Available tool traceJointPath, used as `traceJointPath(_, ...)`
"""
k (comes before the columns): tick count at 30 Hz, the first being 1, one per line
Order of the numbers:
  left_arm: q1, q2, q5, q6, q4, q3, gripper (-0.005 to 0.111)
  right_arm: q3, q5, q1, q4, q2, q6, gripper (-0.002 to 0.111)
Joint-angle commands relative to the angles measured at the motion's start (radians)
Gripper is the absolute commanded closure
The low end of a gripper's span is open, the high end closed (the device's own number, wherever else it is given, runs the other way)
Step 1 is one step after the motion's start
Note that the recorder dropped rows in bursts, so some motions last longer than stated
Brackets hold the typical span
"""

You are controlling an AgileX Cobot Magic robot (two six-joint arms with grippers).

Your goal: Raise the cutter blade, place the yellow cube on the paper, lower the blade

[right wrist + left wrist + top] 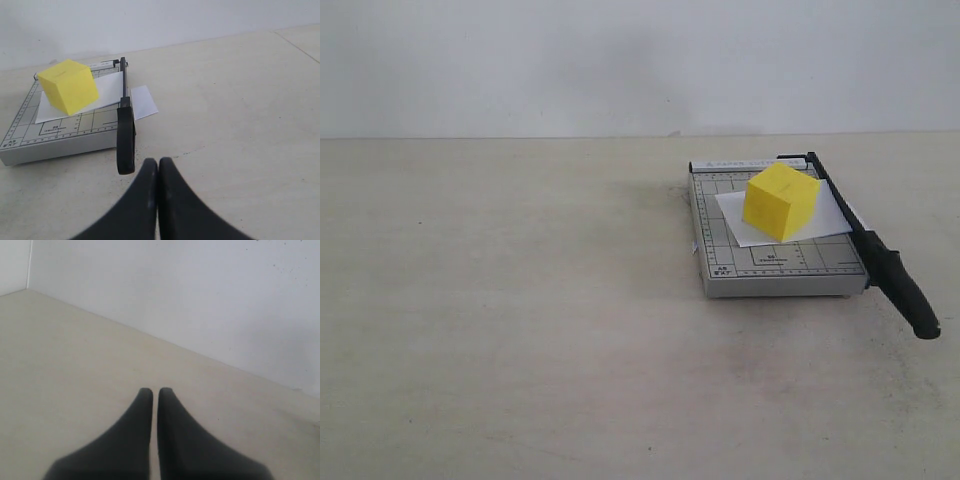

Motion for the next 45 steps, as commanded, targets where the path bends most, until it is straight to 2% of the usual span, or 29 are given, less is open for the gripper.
traceJointPath(1, 0.001, -0.004, -0.004, 0.004, 0.005, 0.003, 0.102, -0.001, 0.0, -0.005, 0.001, -0.005, -0.006, 0.108)
traceJointPath(4, -0.008, -0.004, 0.032, 0.004, 0.012, 0.003, 0.102, -0.001, 0.0, -0.005, 0.004, -0.005, -0.006, 0.108)
traceJointPath(7, -0.057, -0.004, 0.059, 0.004, 0.014, 0.003, 0.102, -0.001, 0.0, -0.005, 0.006, -0.005, -0.006, 0.108)
traceJointPath(8, -0.075, -0.004, 0.027, 0.021, 0.014, 0.003, 0.102, -0.001, 0.0, -0.005, 0.006, -0.005, -0.006, 0.108)
traceJointPath(10, -0.11, -0.004, -0.127, 0.105, 0.014, 0.003, 0.102, -0.001, 0.0, -0.005, 0.006, -0.005, -0.006, 0.108)
traceJointPath(14, -0.127, -0.004, -0.437, 0.133, 0.014, 0.003, 0.102, -0.001, 0.0, -0.005, 0.009, -0.005, -0.006, 0.108)
traceJointPath(17, -0.13, -0.004, -0.559, 0.133, 0.014, 0.003, 0.102, -0.001, 0.0, -0.005, 0.009, -0.005, -0.006, 0.108)
traceJointPath(19, -0.165, -0.004, -0.575, 0.133, 0.005, 0.003, 0.102, -0.001, 0.0, -0.005, 0.009, -0.005, -0.006, 0.108)
traceJointPath(21, -0.196, -0.004, -0.553, 0.169, -0.088, 0.003, 0.102, -0.001, -0.007, -0.005, 0.009, -0.005, -0.006, 0.108)
traceJointPath(22, -0.204, -0.004, -0.53, 0.244, -0.166, 0.003, 0.102, -0.001, -0.01, -0.005, 0.009, -0.005, -0.006, 0.108)
traceJointPath(24, -0.207, -0.004, -0.436, 0.479, -0.374, 0.003, 0.102, -0.001, -0.01, -0.005, 0.009, -0.005, -0.006, 0.108)
traceJointPath(26, -0.207, -0.004, -0.285, 0.787, -0.635, 0.003, 0.102, -0.001, -0.01, -0.005, 0.009, -0.005, -0.006, 0.108)
traceJointPath(27, -0.207, -0.004, -0.233, 0.851, -0.688, 0.003, 0.102, -0.001, -0.01, -0.005, 0.009, -0.005, -0.006, 0.108)
traceJointPath(28, -0.207, -0.004, -0.093, 0.877, -0.676, 0.003, 0.102, -0.001, -0.01, -0.005, 0.009, -0.005, -0.006, 0.108)
traceJointPath(29, -0.207, -0.004, -0.022, 0.859, -0.64, 0.003, 0.102, -0.001, -0.01, -0.005, 0.009, -0.005, -0.006, 0.108)
traceJointPath(30, -0.205, -0.004, 0.139, 0.796, -0.585, 0.003, 0.102, -0.001, -0.009, -0.005, 0.011, -0.005, -0.006, 0.108)
traceJointPath(33, -0.17, -0.004, 0.125, 0.761, -0.524, 0.003, 0.102, -0.001, -0.009, -0.005, 0.011, -0.005, -0.006, 0.108)
traceJointPath(37, -0.082, -0.004, 0.123, 0.752, -0.499, 0.003, 0.102, -0.001, -0.009, -0.005, 0.011, -0.005, -0.006, 0.108)
traceJointPath(45, -0.077, -0.004, 0.078, 0.754, -0.499, 0.003, 0.102, -0.001, -0.009, -0.005, 0.011, -0.005, -0.006, 0.108)
